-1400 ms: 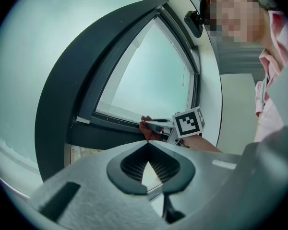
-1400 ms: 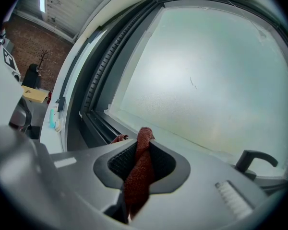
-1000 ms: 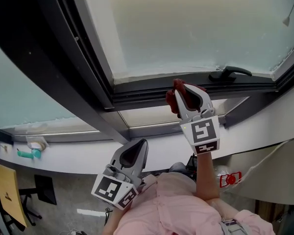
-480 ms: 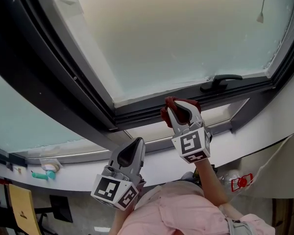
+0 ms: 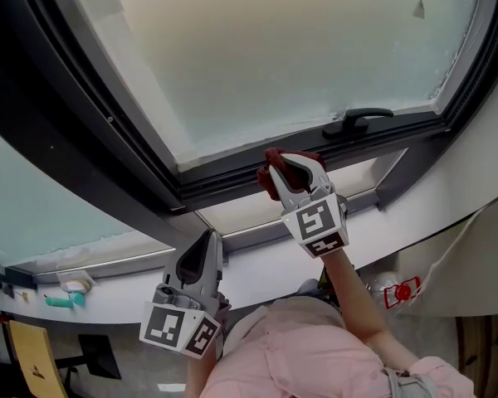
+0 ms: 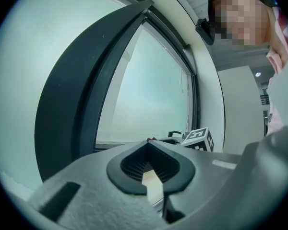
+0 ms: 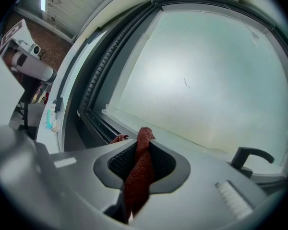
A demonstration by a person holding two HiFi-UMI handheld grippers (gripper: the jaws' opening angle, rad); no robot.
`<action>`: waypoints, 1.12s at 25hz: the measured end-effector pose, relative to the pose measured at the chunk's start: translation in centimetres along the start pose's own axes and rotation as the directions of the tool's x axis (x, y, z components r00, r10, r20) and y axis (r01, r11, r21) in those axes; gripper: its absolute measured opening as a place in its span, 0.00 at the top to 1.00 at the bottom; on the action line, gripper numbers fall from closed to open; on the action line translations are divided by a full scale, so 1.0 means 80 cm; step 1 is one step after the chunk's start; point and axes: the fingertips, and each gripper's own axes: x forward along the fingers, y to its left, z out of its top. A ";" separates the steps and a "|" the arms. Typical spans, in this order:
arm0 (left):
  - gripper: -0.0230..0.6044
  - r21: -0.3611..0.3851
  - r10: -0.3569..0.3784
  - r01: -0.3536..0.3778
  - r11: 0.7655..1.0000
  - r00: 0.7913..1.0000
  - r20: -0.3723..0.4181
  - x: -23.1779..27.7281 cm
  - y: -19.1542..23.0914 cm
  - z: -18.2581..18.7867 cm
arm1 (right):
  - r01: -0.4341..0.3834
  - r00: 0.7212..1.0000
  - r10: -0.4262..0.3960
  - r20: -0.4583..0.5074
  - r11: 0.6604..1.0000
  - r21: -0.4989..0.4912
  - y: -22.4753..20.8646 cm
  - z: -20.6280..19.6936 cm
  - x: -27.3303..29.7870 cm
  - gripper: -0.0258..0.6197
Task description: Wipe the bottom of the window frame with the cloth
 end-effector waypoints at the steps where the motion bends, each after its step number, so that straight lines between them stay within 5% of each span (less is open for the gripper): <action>1: 0.97 -0.004 -0.005 0.005 1.000 1.000 0.006 -0.001 -0.002 -0.001 | 0.003 1.000 -0.003 0.006 1.000 0.001 0.000 0.000 0.000 0.85; 28: 0.97 -0.076 -0.011 0.009 0.997 1.000 -0.029 -0.048 0.007 -0.038 | 0.066 0.997 -0.067 -0.036 0.997 -0.035 0.003 -0.001 0.004 0.85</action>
